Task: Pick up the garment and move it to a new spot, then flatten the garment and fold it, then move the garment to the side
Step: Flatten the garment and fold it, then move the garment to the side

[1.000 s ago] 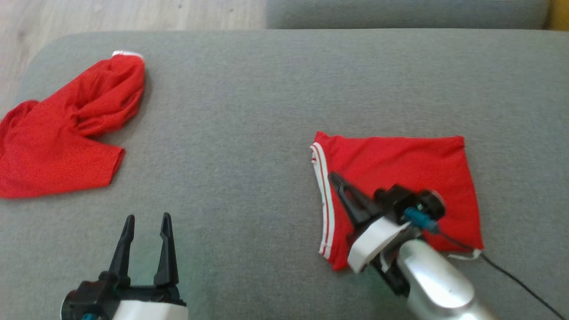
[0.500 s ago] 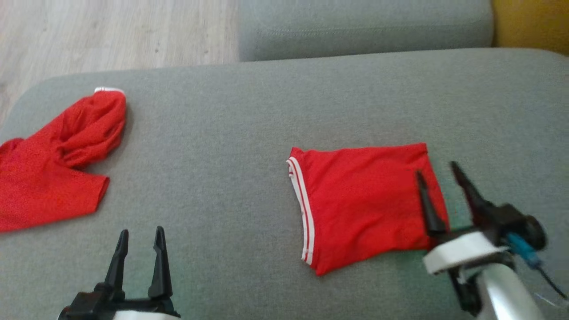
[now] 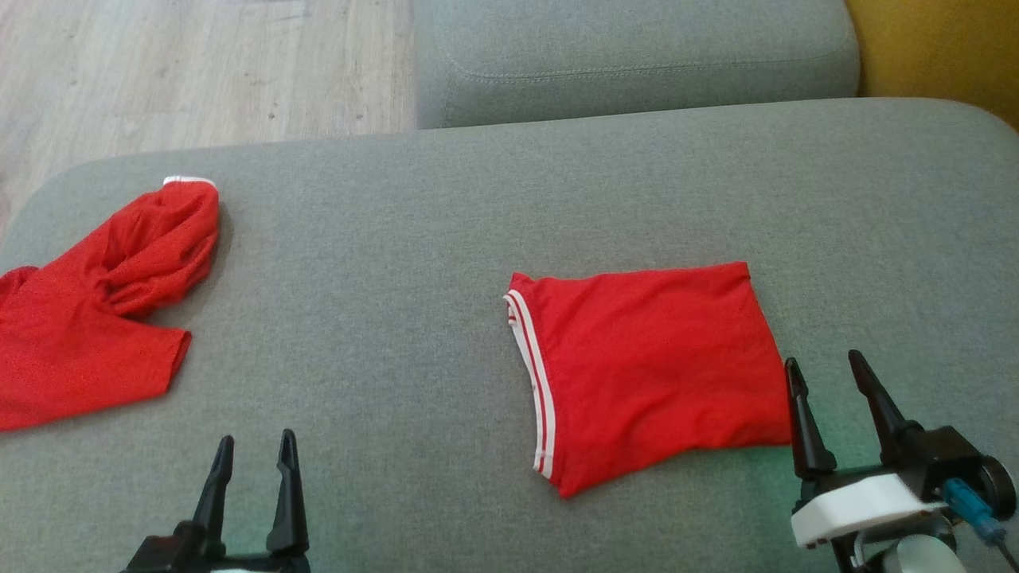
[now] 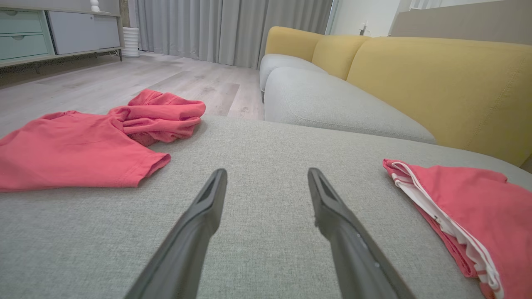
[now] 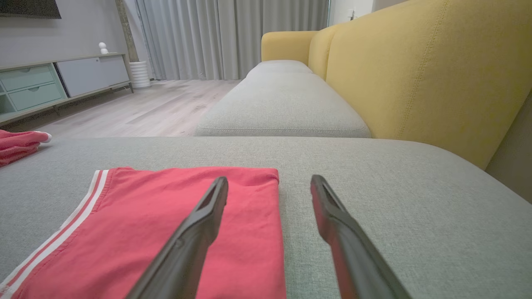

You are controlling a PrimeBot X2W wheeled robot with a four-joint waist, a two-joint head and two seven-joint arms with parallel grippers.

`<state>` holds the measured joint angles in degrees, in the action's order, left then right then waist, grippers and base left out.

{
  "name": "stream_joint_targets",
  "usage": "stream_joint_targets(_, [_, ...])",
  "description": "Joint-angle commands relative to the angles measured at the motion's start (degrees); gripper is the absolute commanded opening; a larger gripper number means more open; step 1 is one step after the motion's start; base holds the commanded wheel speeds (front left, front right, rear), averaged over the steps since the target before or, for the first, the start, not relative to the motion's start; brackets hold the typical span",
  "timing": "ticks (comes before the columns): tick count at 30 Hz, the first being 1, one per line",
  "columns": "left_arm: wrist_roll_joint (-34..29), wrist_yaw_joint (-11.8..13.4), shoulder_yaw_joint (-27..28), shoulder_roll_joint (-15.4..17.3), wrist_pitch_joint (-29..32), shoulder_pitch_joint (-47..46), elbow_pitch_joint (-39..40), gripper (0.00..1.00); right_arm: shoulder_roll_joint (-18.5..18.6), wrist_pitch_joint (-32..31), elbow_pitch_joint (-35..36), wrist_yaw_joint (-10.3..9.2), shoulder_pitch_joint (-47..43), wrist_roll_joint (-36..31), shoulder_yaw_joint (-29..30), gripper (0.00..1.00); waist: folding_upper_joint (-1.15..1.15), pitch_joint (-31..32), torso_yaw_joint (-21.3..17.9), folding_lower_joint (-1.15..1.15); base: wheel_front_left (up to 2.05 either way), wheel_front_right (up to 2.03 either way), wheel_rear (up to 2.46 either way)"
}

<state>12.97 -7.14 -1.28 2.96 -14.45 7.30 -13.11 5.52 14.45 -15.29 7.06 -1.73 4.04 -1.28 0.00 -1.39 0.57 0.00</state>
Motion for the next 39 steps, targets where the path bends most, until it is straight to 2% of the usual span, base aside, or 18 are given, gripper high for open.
stream_joint_targets(1, [-0.21, -0.19, 2.22, -0.08, -0.55, -1.44, 1.18, 1.0, 0.1, 0.55, 2.03, 0.43, 1.06, 0.21, -0.94, 1.0, 0.0, 0.05, 0.03, 0.0, 0.0, 0.0, 0.0])
stream_joint_targets(5, [-0.26, -0.23, 2.32, -0.08, -0.55, -1.53, 1.15, 1.0, -0.25, 0.55, 2.01, 0.43, 0.96, 0.25, -0.94, 1.0, 0.0, -0.01, -0.05, 0.0, 0.0, 0.0, 0.0])
stream_joint_targets(10, [-0.02, -0.27, 2.2, -0.08, -0.55, -1.65, 1.34, 1.0, -0.81, 0.51, 0.13, 0.43, 2.32, 3.61, 0.28, 1.0, 0.0, -0.36, 0.12, 0.0, 0.0, 0.0, 0.0])
stream_joint_targets(14, [0.21, -0.29, 2.22, -0.08, -0.55, -1.68, 1.67, 1.0, 0.12, -1.93, -0.86, 0.43, 5.48, 5.0, 0.9, 1.0, 0.0, -1.04, 0.12, 0.0, 0.0, 0.0, 0.0])
stream_joint_targets(17, [0.45, -0.3, 2.1, -0.08, -0.55, -1.81, 2.01, 1.0, 0.9, -6.95, -0.23, 0.43, 9.94, 8.03, 1.06, 1.0, 0.0, -2.07, 0.03, 0.0, 0.0, 0.0, 0.0])
stream_joint_targets(20, [0.62, -0.3, 1.67, -0.08, -0.55, -2.21, 2.06, 1.0, 2.19, -14.52, -0.78, 0.43, 14.37, 11.88, 0.26, 1.0, 0.0, -3.2, 0.06, 0.0, 0.0, 0.0, 0.0])
stream_joint_targets(24, [0.71, -0.31, 0.81, -0.08, -0.55, -3.26, 2.01, 1.0, 3.48, -27.46, -5.14, 0.43, 18.94, 15.66, -1.37, 1.0, 0.0, -4.6, 0.63, 0.0, 0.0, 0.0, 0.0])
stream_joint_targets(27, [0.83, -0.32, 0.05, -0.08, -0.55, -4.37, 1.85, 1.0, 4.49, -34.22, -8.22, 0.43, 20.33, 17.3, -2.66, 1.0, 0.0, -5.54, 1.59, 0.0, 0.0, 0.0, 0.0])
stream_joint_targets(32, [0.85, -0.33, 0.3, -0.08, -0.55, -4.86, 1.77, 1.0, 5.68, -38.58, -11.95, 0.43, 20.61, 18.21, -3.4, 1.0, 0.0, -6.41, 2.46, 0.0, 0.0, 0.0, 0.0])
stream_joint_targets(35, [0.81, -0.33, 0.56, -0.08, -0.55, -5.0, 1.83, 1.0, 4.6, -40.29, -13.76, 0.43, 20.82, 20.15, -3.34, 1.0, 0.0, -6.93, 2.59, 0.0, 0.0, 0.0, 0.0])
stream_joint_targets(36, [0.81, -0.33, 0.64, -0.08, -0.55, -5.06, 1.88, 1.0, 4.11, -40.86, -14.24, 0.43, 21.05, 21.34, -3.24, 0.9, 0.0, -7.13, 2.56, 0.0, 0.0, 0.0, 0.0])
stream_joint_targets(37, [0.79, -0.33, 0.69, -0.08, -0.55, -5.15, 1.95, 1.0, 3.59, -41.45, -14.57, 0.43, 21.41, 22.83, -3.2, 0.0, 0.0, -7.37, 2.48, 0.0, 0.0, 0.0, 0.0])
stream_joint_targets(39, [0.73, -0.34, 0.6, -0.08, -0.55, -5.5, 2.12, 1.0, 3.29, -41.43, -15.04, 0.43, 22.63, 24.69, -2.65, 0.0, 0.0, -7.91, 2.11, 0.0, 0.0, 0.0, 0.0])
